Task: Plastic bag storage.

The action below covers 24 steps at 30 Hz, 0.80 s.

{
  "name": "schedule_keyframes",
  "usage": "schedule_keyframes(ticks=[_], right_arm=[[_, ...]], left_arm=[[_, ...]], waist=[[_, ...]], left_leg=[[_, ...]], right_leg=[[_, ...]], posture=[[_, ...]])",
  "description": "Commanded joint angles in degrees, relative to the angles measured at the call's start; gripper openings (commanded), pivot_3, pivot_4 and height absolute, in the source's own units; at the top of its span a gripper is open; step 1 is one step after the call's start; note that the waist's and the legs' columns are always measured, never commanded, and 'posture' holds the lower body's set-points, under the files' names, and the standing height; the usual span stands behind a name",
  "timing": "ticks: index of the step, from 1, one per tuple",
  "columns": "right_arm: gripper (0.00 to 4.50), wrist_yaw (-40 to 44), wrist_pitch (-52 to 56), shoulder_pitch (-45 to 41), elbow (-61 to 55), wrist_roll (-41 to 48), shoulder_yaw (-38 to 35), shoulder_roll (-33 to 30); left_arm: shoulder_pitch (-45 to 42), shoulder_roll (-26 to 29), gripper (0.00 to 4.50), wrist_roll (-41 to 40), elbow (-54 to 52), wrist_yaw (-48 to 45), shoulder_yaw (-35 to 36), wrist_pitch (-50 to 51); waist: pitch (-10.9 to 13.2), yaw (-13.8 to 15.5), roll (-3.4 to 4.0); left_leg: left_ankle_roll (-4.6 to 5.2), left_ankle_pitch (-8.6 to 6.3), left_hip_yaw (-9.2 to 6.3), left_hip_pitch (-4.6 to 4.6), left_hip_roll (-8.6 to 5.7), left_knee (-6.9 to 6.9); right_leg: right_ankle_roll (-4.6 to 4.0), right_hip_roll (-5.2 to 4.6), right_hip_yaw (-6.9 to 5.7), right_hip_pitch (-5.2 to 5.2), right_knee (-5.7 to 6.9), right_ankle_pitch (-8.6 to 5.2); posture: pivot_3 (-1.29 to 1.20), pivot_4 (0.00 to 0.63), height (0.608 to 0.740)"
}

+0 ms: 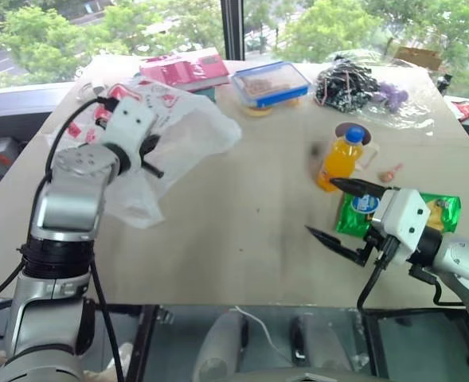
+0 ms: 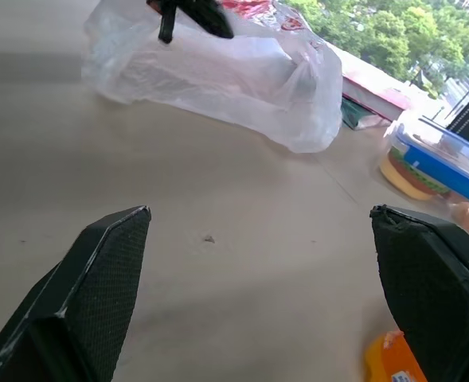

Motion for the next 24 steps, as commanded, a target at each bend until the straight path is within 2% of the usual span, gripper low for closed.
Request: schedule_keyframes(ticks=[1,9,11,12,14,18,24], right_arm=[[4.5,0.5,-1.8,-0.6,-0.2,-0.6,-0.1,-0.1],[4.5,-0.4,-1.2,-0.5,0.4,-2.1,-0.1,0.1],[4.5,-1.4,-0.2,-1.0,0.9,-3.3,0.4,-0.1],[4.5,-3.6,1.8,-2.3,2.5,-7.4,1.9,-1.2],[4.5,-7.3,7.8,-4.8,5.3,-11.6,3.6,-2.6],[4.5,-10.8,15.4,-9.2,7.6,-10.6,2.8,0.1],[4.5,-18.8,24.1,-20.5,13.7,-11.9,2.0,7.8]], left_arm=[[-3.7,-1.4,0.05,-8.1,-4.6,-2.1,4.7,12.3],[-7.8,-6.6,0.05,-15.5,-6.9,1.9,11.1,24.1],[-7.7,-6.4,0.05,-17.2,-7.1,1.6,12.0,25.4],[-7.5,-5.9,0.05,-19.1,-6.0,0.0,14.0,26.2],[-6.2,-4.3,0.05,-20.4,-3.1,-1.6,15.9,24.7],[-3.8,0.1,0.05,-20.1,1.3,-3.6,14.8,19.1],[-4.4,0.7,0.05,-22.5,2.3,-4.8,14.1,16.2]], waist=[[0.0,-0.1,0.0],[0.0,-0.2,0.0],[0.0,-0.2,0.0],[0.0,-0.2,0.0],[0.0,-0.6,0.0],[0.0,-0.9,0.0],[0.0,-1.1,0.0]], left_leg=[[0.0,0.0,0.01,0.02,-0.02,0.0],[0.0,0.01,0.03,0.14,-0.03,0.02],[-0.01,0.01,0.05,0.15,-0.04,0.02],[-0.01,0.01,0.05,0.17,-0.04,0.02],[-0.02,0.02,0.09,0.21,-0.03,0.02],[-0.05,0.03,0.14,0.33,-0.03,-0.03],[-0.05,0.03,0.17,0.31,-0.11,-0.02]], right_leg=[[0.0,0.01,0.02,0.01,0.04,0.0],[0.01,0.09,0.13,0.02,0.24,-0.01],[0.01,0.09,0.16,0.02,0.25,-0.01],[0.01,0.09,0.18,0.02,0.26,-0.01],[0.01,0.09,0.22,0.02,0.28,-0.01],[-0.02,0.08,0.29,0.03,0.33,-0.02],[-0.01,-0.05,0.33,0.03,0.33,0.0]], posture=[[0.0,0.15,0.74],[0.0,0.15,0.74],[0.0,0.15,0.74],[0.0,0.15,0.74],[0.0,0.15,0.74],[0.0,0.15,0.74],[0.0,0.15,0.74]])
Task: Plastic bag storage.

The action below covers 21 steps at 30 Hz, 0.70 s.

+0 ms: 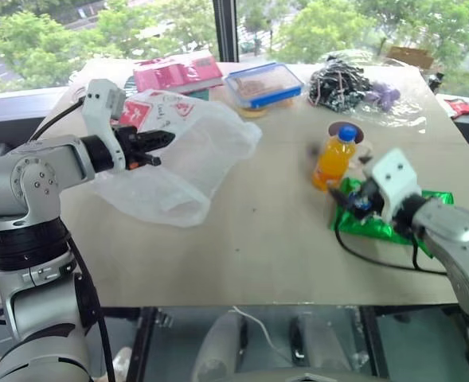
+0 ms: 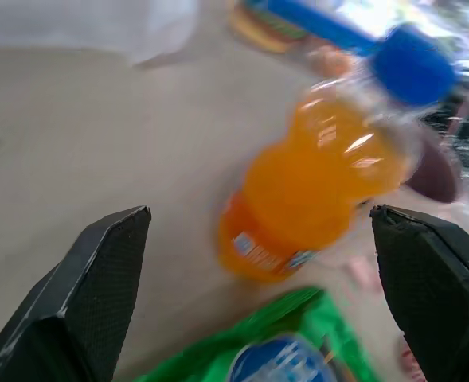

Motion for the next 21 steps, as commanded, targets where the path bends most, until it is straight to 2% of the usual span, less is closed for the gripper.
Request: schedule_keyframes(ticks=[1,4,12,17,21], right_arm=[[4.5,-4.7,4.7,-5.1,0.9,0.0,-3.0,3.7],[4.5,-7.5,8.3,-9.1,1.7,0.5,-4.2,7.5],[4.5,-10.9,18.5,-9.1,-0.8,1.1,-3.8,11.8],[4.5,-12.6,17.5,-8.8,0.6,0.0,-3.0,14.5],[4.5,-17.2,18.7,-11.0,3.2,-1.8,-3.5,19.2]], left_arm=[[-1.1,0.7,0.05,-1.5,-1.0,0.2,0.7,-1.8],[-1.5,0.3,0.05,-1.9,-0.7,1.4,1.0,-1.9],[-1.0,-0.3,0.05,-3.2,-1.2,3.2,1.7,-1.6],[-0.1,0.0,0.05,-4.2,-1.2,3.9,2.0,-1.8],[-0.7,0.5,0.05,-3.8,-0.1,4.5,1.6,-2.1]], waist=[[0.0,0.0,0.0],[0.0,-0.1,0.01],[0.0,-0.3,0.01],[0.0,-0.4,0.01],[0.0,-0.5,0.01]], left_leg=[[0.0,0.0,-0.01,0.0,0.0,0.0],[-0.06,0.03,-0.05,-0.03,-0.02,-0.06],[0.0,0.0,-0.07,-0.05,-0.09,-0.1],[0.0,0.0,-0.06,-0.05,-0.08,-0.12],[-0.01,0.0,-0.05,-0.04,-0.08,-0.13]], right_leg=[[0.0,0.0,-0.01,0.0,0.0,0.0],[-0.01,0.0,-0.03,-0.06,0.03,0.0],[-0.01,-0.05,-0.03,-0.09,0.04,0.0],[-0.01,-0.02,-0.01,-0.13,0.07,0.0],[-0.01,0.0,0.0,-0.14,0.08,0.01]], posture=[[0.0,0.15,0.74],[0.0,0.15,0.74],[0.0,0.15,0.74],[0.0,0.15,0.74],[0.0,0.15,0.74]])
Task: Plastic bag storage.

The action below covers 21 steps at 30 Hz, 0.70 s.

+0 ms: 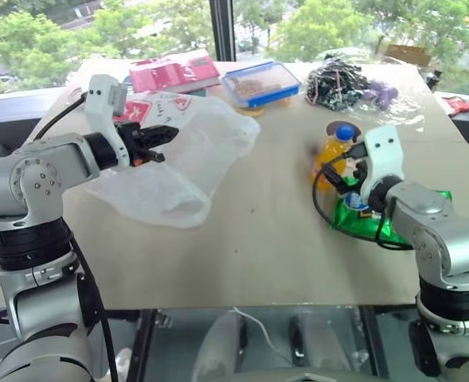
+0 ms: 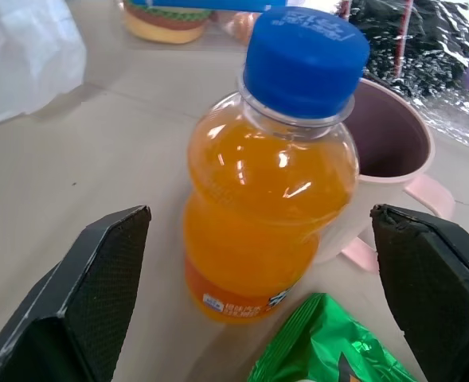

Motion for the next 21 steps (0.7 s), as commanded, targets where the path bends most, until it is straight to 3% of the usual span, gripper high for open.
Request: schedule_keyframes(ticks=[1,14,17,19,21], right_arm=[[4.5,-4.1,0.6,-2.4,0.6,-1.7,-1.5,3.2],[4.5,-10.9,-3.2,-5.2,7.1,-5.5,-1.2,11.9],[3.68,-11.3,-4.5,-5.1,7.9,-5.9,-1.2,12.8],[2.64,-11.1,-4.6,-5.0,7.7,-6.1,-1.0,12.6],[2.44,-10.4,-4.9,-4.7,7.1,-6.1,-0.5,11.9]], left_arm=[[-1.1,1.3,0.05,-0.9,-0.2,0.3,1.2,-1.3],[-1.6,0.8,0.05,-1.5,-0.5,1.0,0.8,-1.0],[-1.7,0.8,0.0,-1.5,-0.4,1.3,0.9,-0.9],[-1.7,0.8,0.0,-1.6,-0.4,1.5,1.0,-0.9],[-1.6,0.9,0.0,-1.8,-0.5,1.7,1.0,-0.8]], waist=[[0.0,0.0,0.0],[0.0,-0.1,0.02],[0.0,-0.1,0.03],[0.0,-0.1,0.03],[0.0,-0.1,0.03]], left_leg=[[0.0,0.0,0.0,0.0,0.0,-0.01],[-0.05,0.03,0.0,0.0,-0.02,-0.06],[-0.05,0.03,0.0,0.0,-0.02,-0.07],[-0.05,0.03,0.0,0.0,-0.02,-0.08],[-0.05,0.03,-0.01,0.0,-0.02,-0.08]], right_leg=[[0.0,0.0,0.0,-0.01,0.02,0.0],[-0.01,0.0,0.01,-0.03,0.0,0.0],[-0.01,0.0,0.01,-0.03,0.0,0.0],[-0.01,0.0,0.01,-0.04,0.0,0.0],[-0.01,0.0,0.01,-0.04,0.0,0.0]], posture=[[0.0,0.15,0.74],[0.0,0.15,0.74],[0.0,0.15,0.74],[0.0,0.15,0.74],[0.0,0.15,0.74]])
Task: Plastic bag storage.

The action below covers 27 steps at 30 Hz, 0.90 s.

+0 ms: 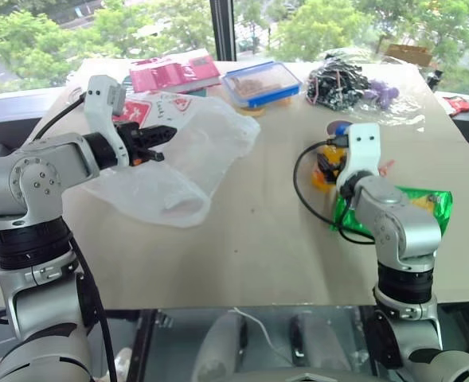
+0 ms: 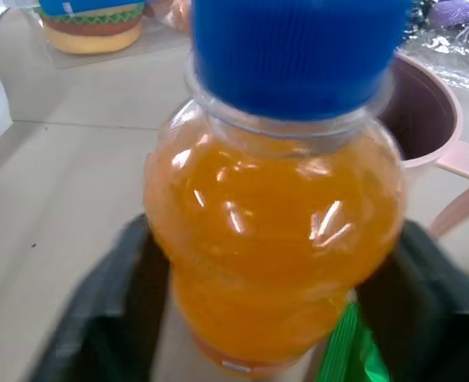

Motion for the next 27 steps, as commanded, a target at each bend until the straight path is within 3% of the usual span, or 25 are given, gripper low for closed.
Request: schedule_keyframes(ticks=[1,5,15,20,27], right_arm=[[2.44,1.1,-1.4,-0.3,-2.6,-0.4,0.3,-1.5],[2.44,5.7,-3.7,1.5,-6.2,1.0,3.6,-4.0],[2.44,18.3,-14.5,0.8,-9.4,7.6,9.6,-3.3],[2.44,24.1,-23.0,-6.5,3.8,10.4,12.9,3.9],[2.44,26.2,-34.3,-18.0,31.3,17.1,6.4,19.7]], left_arm=[[-1.4,0.8,0.0,-1.3,-1.3,0.5,1.2,-0.6],[-1.3,0.7,0.0,-2.0,-1.4,0.9,1.3,-0.2],[-2.3,0.2,0.0,-4.3,0.1,2.2,2.3,0.7],[-4.3,-0.4,0.0,-6.8,1.2,1.8,2.7,1.5],[-8.1,-0.8,0.0,-9.8,1.7,4.5,5.7,5.0]], waist=[[0.0,0.0,0.0],[0.0,0.0,0.0],[0.0,-0.6,0.03],[0.0,-1.4,0.02],[0.0,-1.1,0.01]], left_leg=[[0.0,0.0,0.0,0.0,0.0,0.0],[0.01,-0.01,0.01,0.0,-0.02,-0.02],[0.03,-0.01,0.04,0.0,0.01,-0.06],[0.0,0.0,0.02,0.01,0.03,-0.05],[-0.24,0.14,-0.05,0.02,0.01,-0.14]], right_leg=[[0.0,0.0,0.0,0.0,0.0,0.0],[0.0,-0.01,0.0,0.0,-0.02,0.0],[0.0,0.03,0.05,-0.04,-0.02,0.0],[0.01,0.08,0.03,-0.04,0.0,0.0],[-0.01,0.06,0.01,-0.04,-0.03,0.0]], posture=[[0.0,0.15,0.74],[0.0,0.15,0.74],[0.0,0.15,0.74],[0.0,0.15,0.74],[0.0,0.15,0.74]])
